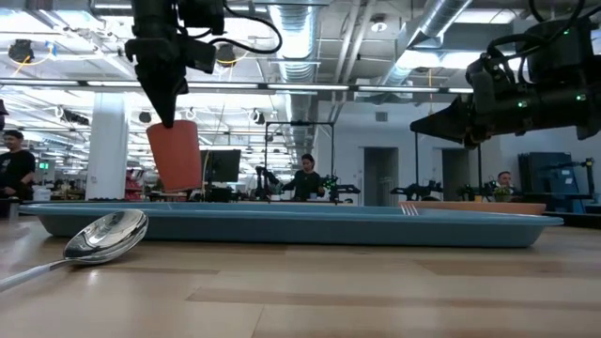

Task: Pick and place plate/cup/fork/spoon on tray
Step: Put the orange cup on the blue serving tray

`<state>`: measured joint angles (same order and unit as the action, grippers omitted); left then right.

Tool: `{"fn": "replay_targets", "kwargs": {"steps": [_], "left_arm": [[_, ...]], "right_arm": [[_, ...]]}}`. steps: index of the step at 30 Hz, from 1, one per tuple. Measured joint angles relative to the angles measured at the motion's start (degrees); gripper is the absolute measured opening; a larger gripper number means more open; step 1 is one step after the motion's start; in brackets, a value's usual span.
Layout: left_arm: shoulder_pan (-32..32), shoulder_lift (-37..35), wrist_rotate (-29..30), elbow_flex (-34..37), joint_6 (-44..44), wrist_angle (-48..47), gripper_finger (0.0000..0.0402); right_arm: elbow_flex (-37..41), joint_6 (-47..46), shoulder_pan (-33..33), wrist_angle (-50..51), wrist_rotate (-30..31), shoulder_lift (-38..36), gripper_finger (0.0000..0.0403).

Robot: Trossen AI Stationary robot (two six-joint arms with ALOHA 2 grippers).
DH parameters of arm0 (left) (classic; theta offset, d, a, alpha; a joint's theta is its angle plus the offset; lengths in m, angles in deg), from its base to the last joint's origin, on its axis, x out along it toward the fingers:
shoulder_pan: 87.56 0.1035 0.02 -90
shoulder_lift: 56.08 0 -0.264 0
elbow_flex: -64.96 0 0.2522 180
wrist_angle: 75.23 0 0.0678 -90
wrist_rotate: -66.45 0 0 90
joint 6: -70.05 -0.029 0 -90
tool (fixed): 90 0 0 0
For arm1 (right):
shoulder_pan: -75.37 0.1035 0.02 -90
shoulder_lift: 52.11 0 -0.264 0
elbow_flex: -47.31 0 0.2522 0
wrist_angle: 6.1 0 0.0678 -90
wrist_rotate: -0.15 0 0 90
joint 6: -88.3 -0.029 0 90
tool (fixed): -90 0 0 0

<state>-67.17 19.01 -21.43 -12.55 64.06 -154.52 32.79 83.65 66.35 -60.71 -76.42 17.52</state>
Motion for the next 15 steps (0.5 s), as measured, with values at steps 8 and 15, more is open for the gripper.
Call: {"fn": "replay_targets", "kwargs": {"steps": [8,15], "left_arm": [[-2.47,0.00,-0.03,0.23,4.49,1.55,0.0000],[-2.77,0.00,-0.09,3.81,5.81,3.97,0.0000]], "right_arm": [[-0.32,-0.01,-0.15,0.66,0.00,0.00,0.0011],[-0.35,0.00,-0.13,0.66,0.02,0.00,0.0011]]}}
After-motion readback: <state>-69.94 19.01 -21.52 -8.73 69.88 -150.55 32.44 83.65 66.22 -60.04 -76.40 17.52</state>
